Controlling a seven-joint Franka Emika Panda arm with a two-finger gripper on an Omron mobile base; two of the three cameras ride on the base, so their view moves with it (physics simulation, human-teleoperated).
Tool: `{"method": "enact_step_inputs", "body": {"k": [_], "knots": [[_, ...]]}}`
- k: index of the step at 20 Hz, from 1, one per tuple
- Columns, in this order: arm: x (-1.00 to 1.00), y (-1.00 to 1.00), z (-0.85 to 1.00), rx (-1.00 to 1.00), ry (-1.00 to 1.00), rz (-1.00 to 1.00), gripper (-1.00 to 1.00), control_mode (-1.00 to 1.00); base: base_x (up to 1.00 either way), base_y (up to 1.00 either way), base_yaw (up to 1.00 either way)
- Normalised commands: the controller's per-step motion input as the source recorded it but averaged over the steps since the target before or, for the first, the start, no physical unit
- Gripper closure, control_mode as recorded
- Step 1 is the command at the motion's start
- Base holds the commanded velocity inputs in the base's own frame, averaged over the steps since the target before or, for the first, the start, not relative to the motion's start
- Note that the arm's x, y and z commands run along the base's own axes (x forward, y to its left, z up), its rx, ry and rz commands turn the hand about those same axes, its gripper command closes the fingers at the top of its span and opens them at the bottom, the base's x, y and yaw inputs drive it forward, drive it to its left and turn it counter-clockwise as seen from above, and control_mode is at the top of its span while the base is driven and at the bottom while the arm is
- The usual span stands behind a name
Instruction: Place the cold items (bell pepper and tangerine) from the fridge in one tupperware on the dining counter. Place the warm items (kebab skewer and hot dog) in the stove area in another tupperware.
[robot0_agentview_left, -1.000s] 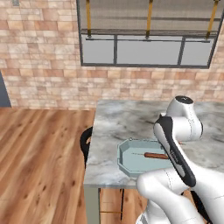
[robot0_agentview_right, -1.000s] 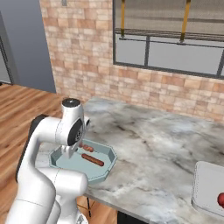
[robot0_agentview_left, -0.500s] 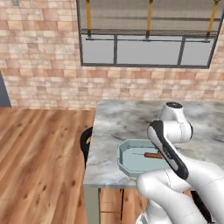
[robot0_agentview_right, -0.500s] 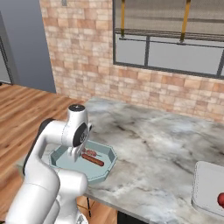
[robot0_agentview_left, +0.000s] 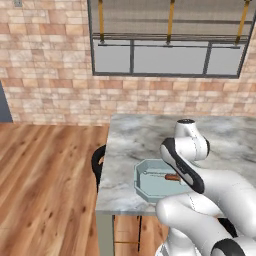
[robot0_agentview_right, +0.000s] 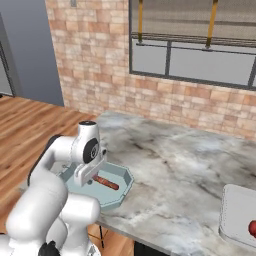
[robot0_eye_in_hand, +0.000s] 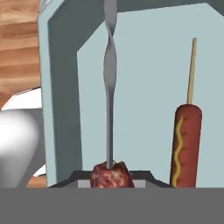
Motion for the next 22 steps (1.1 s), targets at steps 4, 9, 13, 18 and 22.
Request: {"method": "enact_step_inputs", "body": {"k": [4, 9, 13, 18, 22], "knots": [[0.0, 0.0, -0.19, 0.0, 0.02, -0.04, 1.0, -1.0, 0.0, 0.0, 0.0], [0.0, 0.0, -0.18, 0.0, 0.0, 0.0, 1.0, -1.0, 0.0, 0.0, 0.0], [0.0, 0.0, -0.25, 0.0, 0.0, 0.0, 1.0, -1.0, 0.0, 0.0, 0.0], [0.0, 0.0, -0.24, 0.0, 0.0, 0.0, 1.0, -1.0, 0.0, 0.0, 0.0], [0.0, 0.0, -0.2, 0.0, 0.0, 0.0, 1.0, -1.0, 0.0, 0.0, 0.0]]}}
